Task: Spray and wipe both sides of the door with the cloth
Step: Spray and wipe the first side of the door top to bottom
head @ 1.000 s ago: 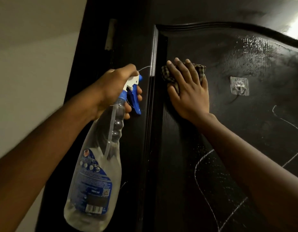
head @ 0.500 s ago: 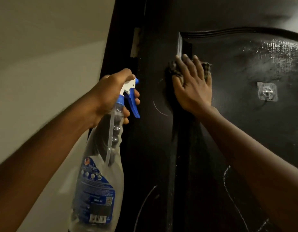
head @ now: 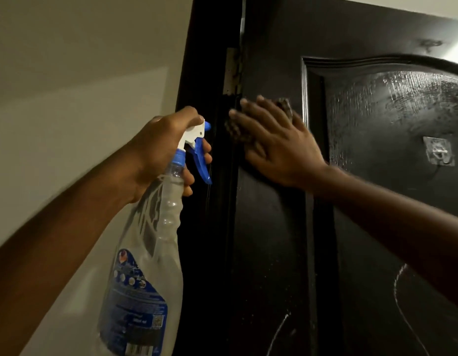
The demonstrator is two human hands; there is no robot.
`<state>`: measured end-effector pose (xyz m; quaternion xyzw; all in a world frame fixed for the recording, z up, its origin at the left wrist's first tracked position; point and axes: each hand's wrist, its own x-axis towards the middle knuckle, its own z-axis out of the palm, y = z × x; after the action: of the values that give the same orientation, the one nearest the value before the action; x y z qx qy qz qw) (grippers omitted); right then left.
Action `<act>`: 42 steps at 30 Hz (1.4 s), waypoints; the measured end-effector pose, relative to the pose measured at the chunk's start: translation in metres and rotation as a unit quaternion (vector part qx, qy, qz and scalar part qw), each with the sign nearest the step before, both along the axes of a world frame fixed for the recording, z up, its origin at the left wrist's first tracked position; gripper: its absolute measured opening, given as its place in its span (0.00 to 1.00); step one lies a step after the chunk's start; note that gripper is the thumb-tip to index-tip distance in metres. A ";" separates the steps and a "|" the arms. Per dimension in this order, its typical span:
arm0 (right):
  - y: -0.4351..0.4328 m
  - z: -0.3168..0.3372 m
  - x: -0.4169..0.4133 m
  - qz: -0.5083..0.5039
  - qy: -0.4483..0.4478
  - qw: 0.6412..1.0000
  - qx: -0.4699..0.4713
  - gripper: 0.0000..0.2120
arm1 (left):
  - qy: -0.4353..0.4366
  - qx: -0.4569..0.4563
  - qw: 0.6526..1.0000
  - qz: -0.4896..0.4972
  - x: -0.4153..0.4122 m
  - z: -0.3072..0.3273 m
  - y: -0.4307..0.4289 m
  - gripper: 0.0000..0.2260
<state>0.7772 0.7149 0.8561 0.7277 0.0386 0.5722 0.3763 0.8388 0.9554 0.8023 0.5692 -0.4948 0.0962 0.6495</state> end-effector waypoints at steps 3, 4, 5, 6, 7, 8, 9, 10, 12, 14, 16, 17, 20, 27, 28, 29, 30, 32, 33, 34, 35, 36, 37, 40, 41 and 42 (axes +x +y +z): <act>0.013 0.073 0.006 0.013 -0.035 0.996 0.085 0.33 | -0.006 -0.004 1.000 -0.004 0.006 0.001 -0.003 0.21; 0.016 0.089 0.008 0.014 -0.046 0.993 0.105 0.32 | -0.009 -0.004 1.000 -0.006 0.007 0.001 -0.005 0.21; 0.020 0.099 0.010 0.018 -0.056 0.991 0.122 0.32 | -0.011 -0.004 1.000 -0.008 0.008 0.000 -0.006 0.22; 0.022 0.102 0.013 0.023 -0.065 0.988 0.135 0.31 | -0.012 -0.004 1.000 -0.012 0.009 -0.001 -0.007 0.22; 0.024 0.099 0.016 0.032 -0.071 0.987 0.141 0.31 | -0.011 -0.005 1.000 -0.016 0.010 -0.002 -0.008 0.22; 0.025 0.088 0.017 0.040 -0.072 0.987 0.141 0.31 | -0.010 -0.006 1.000 -0.020 0.010 -0.004 -0.009 0.22; 0.024 0.071 0.017 0.044 -0.071 0.987 0.134 0.31 | -0.011 -0.005 1.000 -0.024 0.011 -0.006 -0.011 0.22; 0.022 0.050 0.017 0.043 -0.071 0.989 0.120 0.31 | -0.013 -0.005 1.000 -0.028 0.012 -0.007 -0.012 0.22; 0.016 -0.007 0.012 0.037 -0.058 0.994 0.085 0.31 | -0.017 -0.005 0.999 -0.038 0.013 -0.010 -0.015 0.22; 0.007 -0.063 0.001 0.029 -0.021 0.998 0.044 0.32 | -0.011 -0.002 0.998 -0.054 0.012 -0.012 -0.016 0.22; -0.008 -0.094 -0.013 0.016 0.015 1.000 0.010 0.32 | -0.005 0.007 0.998 -0.068 0.010 -0.013 -0.018 0.21; -0.015 -0.094 -0.019 0.012 0.027 1.000 -0.002 0.32 | -0.005 0.008 0.998 -0.070 0.008 -0.013 -0.020 0.21; -0.029 -0.047 -0.030 -0.004 0.025 0.999 0.020 0.33 | -0.012 0.000 0.998 -0.062 0.001 -0.009 -0.023 0.22; -0.025 0.045 -0.024 0.046 -0.079 0.976 0.197 0.32 | -0.013 -0.004 0.999 -0.049 -0.014 -0.007 -0.032 0.21; -0.022 0.029 -0.018 0.057 -0.085 0.977 0.187 0.32 | -0.010 -0.002 0.999 -0.049 -0.015 -0.010 -0.033 0.21; -0.019 0.007 -0.014 0.066 -0.084 0.980 0.169 0.32 | -0.006 0.000 0.999 -0.049 -0.016 -0.013 -0.035 0.21; -0.019 -0.016 -0.013 0.068 -0.075 0.984 0.149 0.32 | -0.003 0.004 0.999 -0.047 -0.016 -0.016 -0.036 0.22; -0.025 -0.059 -0.019 0.056 -0.039 0.991 0.111 0.32 | 0.002 0.008 0.999 -0.039 -0.017 -0.024 -0.038 0.22; -0.030 -0.076 -0.025 0.048 -0.015 0.995 0.089 0.32 | 0.004 0.010 0.999 -0.039 -0.019 -0.028 -0.040 0.22; -0.035 -0.090 -0.032 0.036 0.010 0.997 0.063 0.32 | 0.006 0.012 0.999 -0.041 -0.021 -0.032 -0.041 0.21; -0.042 -0.098 -0.039 0.021 0.033 0.999 0.035 0.32 | 0.006 0.015 0.999 -0.042 -0.024 -0.035 -0.043 0.21; -0.049 -0.102 -0.047 0.008 0.052 0.999 0.009 0.32 | 0.004 0.017 0.999 -0.042 -0.027 -0.037 -0.044 0.21; -0.054 -0.101 -0.053 0.004 0.064 0.998 -0.002 0.31 | 0.000 0.017 0.999 -0.040 -0.030 -0.039 -0.045 0.21; -0.061 -0.095 -0.061 0.054 0.037 0.996 0.062 0.31 | -0.002 0.015 0.999 -0.044 -0.039 -0.046 -0.047 0.21; -0.060 -0.095 -0.061 0.074 0.019 0.992 0.101 0.31 | 0.000 0.013 0.999 -0.046 -0.041 -0.049 -0.048 0.21; -0.058 -0.097 -0.059 0.089 -0.004 0.987 0.131 0.30 | 0.001 0.012 0.999 -0.047 -0.043 -0.052 -0.049 0.21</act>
<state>0.7185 0.6567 0.7590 0.7618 0.0265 0.6067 0.2253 0.7963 0.9066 0.7507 0.5529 -0.5216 0.0595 0.6471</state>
